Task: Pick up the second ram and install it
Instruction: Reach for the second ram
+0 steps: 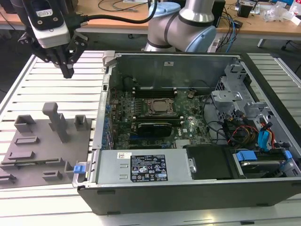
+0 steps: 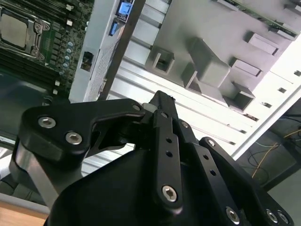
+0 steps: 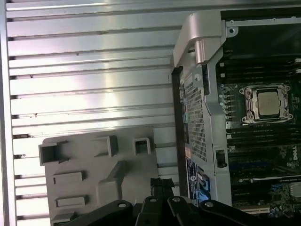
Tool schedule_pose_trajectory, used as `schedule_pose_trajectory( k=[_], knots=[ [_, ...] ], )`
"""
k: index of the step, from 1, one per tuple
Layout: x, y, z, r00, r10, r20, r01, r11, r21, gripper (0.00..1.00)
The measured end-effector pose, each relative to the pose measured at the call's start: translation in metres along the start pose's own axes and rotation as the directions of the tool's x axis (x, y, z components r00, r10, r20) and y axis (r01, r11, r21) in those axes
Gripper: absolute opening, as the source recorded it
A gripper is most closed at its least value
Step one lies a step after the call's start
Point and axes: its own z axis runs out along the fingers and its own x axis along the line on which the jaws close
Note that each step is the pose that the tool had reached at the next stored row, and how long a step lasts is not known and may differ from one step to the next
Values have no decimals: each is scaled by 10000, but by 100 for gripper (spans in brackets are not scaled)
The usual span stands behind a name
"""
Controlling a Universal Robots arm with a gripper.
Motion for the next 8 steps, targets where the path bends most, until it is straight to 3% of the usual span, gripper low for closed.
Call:
schedule_pose_trajectory(
  k=[5, 8],
  knots=[
    [151, -11, -3, 10000, 1, -1, -1, 10000, 1, 11],
    [202, -15, -3, 10000, 0, 0, 0, 10000, 0, 11]
  ],
)
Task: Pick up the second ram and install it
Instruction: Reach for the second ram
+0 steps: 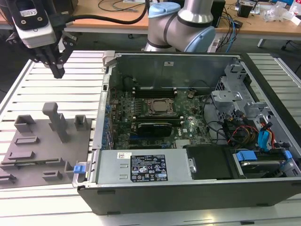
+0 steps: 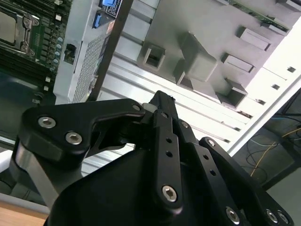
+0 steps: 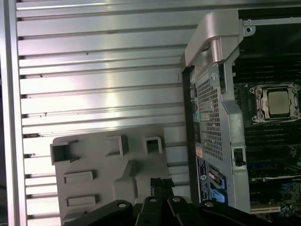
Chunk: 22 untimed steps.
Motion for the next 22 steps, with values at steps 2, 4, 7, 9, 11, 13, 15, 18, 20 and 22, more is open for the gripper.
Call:
schedule_pose_trajectory(
  k=[2, 4, 7, 9, 11, 13, 15, 18, 20, 22],
  knots=[
    [46, -4, -1, 10000, 0, -1, 0, 10000, 0, 11],
    [96, -7, -2, 10000, 0, -1, 0, 10000, 0, 11],
    [173, -13, -3, 10000, 1, 0, -1, 10000, 0, 11],
    [208, -15, -3, 10000, 1, -1, -1, 10000, 0, 11],
    [279, -21, -5, 10000, 0, -1, 0, 10000, 1, 11],
    [312, -23, -5, 10000, 0, -1, 0, 10000, 0, 11],
    [358, -27, -6, 10000, 0, -1, 0, 10000, 0, 11],
    [433, -32, -7, 10000, 0, -1, 0, 10000, 1, 11],
    [470, -35, -8, 10000, 0, -1, 0, 10000, 1, 11],
    [530, -40, -9, 10000, 0, -1, 0, 10000, 1, 11]
  ],
)
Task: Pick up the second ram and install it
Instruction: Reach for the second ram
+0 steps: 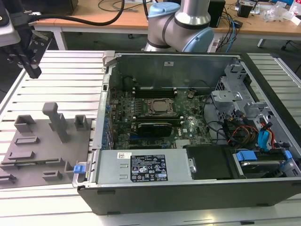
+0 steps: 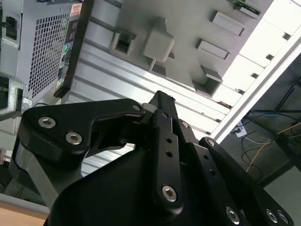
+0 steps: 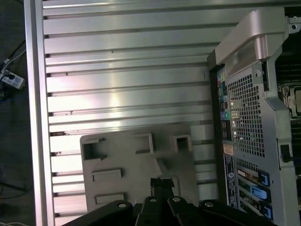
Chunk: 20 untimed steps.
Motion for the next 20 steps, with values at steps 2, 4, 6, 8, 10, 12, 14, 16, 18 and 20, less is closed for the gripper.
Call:
schedule_pose_trajectory(
  k=[2, 4, 6, 8, 10, 12, 14, 16, 18, 20],
  knots=[
    [62, -5, -1, 10000, 0, 0, 0, 10000, 0, 11],
    [94, -7, -1, 10000, 0, 0, 0, 10000, -1, 11],
    [200, -15, -3, 10000, 0, 0, 0, 10000, 0, 11],
    [273, -21, -4, 10000, 0, 0, 0, 10000, 0, 11],
    [336, -25, -5, 10000, 0, 1, 0, 10000, 0, 11],
    [385, -29, -6, 10000, -1, 0, 1, 10000, 0, 11],
    [421, -32, -6, 10000, 0, 0, 0, 10000, 0, 11],
    [453, -34, -6, 10000, 0, 1, 0, 10000, -1, 11],
    [481, -36, -7, 10000, 0, 1, 0, 10000, -1, 11],
    [527, -39, -7, 10000, 0, 0, 0, 10000, 0, 11]
  ],
)
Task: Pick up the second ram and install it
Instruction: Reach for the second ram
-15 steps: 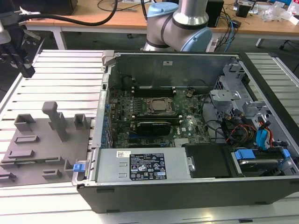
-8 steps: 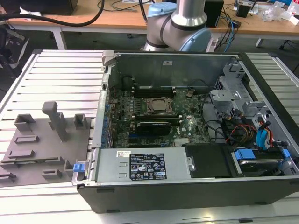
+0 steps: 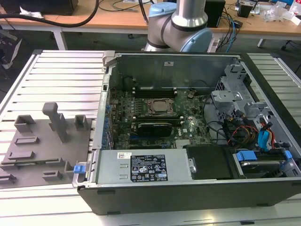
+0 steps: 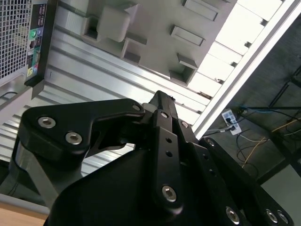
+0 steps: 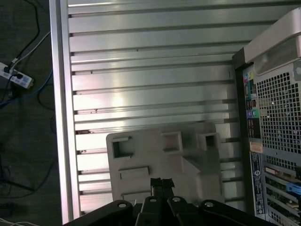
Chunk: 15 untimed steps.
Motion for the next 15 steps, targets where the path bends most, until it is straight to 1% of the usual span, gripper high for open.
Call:
schedule_pose_trajectory(
  k=[1, 2, 3, 6, 11, 14, 15],
  knots=[
    [18, -1, 0, 10000, 0, 0, 0, 10000, 0, 11],
    [64, -5, 0, 10000, -1, 1, 1, 10000, -1, 11],
    [88, -7, -1, 10000, -1, 1, 1, 10000, 0, 11],
    [136, -10, -1, 10000, 0, 1, 0, 10000, 0, 11],
    [137, -16, -1, 10000, 0, 1, 0, 10000, 1, 11],
    [130, -45, -3, 10000, -1, 0, 1, 10000, 4, 11],
    [127, -76, -4, 10000, 0, 0, 0, 10000, 3, 11]
  ],
)
